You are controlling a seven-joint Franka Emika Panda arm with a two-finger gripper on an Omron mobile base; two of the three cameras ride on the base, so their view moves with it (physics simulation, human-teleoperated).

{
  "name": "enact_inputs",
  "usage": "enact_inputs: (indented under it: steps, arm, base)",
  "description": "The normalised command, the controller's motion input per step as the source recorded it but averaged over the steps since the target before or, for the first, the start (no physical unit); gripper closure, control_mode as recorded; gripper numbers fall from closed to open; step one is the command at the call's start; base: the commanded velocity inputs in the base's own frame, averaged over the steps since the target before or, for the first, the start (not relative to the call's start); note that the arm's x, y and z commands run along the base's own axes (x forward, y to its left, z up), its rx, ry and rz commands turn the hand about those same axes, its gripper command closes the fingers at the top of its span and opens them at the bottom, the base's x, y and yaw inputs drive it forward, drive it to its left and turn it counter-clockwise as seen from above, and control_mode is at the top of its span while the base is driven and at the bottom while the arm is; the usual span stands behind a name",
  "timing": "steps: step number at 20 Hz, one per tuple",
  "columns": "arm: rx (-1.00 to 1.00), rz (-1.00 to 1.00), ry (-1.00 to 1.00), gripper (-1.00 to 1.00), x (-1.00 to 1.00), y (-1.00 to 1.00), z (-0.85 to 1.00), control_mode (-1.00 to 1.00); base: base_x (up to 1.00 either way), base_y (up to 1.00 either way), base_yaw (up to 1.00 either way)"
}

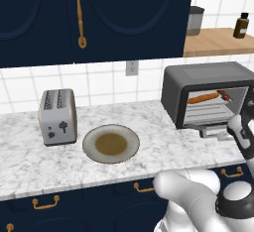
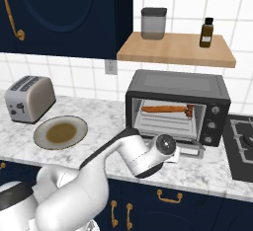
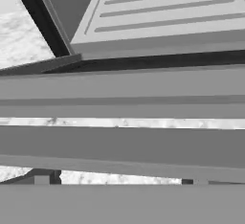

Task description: Pick up the kebab skewer and baguette bread, and place them inside the toaster oven. Close the toaster oven door and start by setting the timer.

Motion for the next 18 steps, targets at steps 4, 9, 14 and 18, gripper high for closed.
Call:
enact_inputs:
  steps: [4,9,14,18]
  arm:
    - [0.0,-0.09,-0.21,-1.0,0.6,0.21,0.39,-1.0]
    - [0.0,-0.09,-0.17,-1.0,0.67,0.21,0.25,-1.0]
    - [0.0,-0.09,-0.13,-1.0,0.73,0.17,0.12,-1.0]
    - [0.0,-0.08,-0.11,-1.0,0.76,0.03,0.33,-1.0]
  base:
    - [0.0,0.0,0.0]
    - [0.0,0.0,0.0]
    - [0.0,0.0,0.0]
    - [0.0,0.0,0.0]
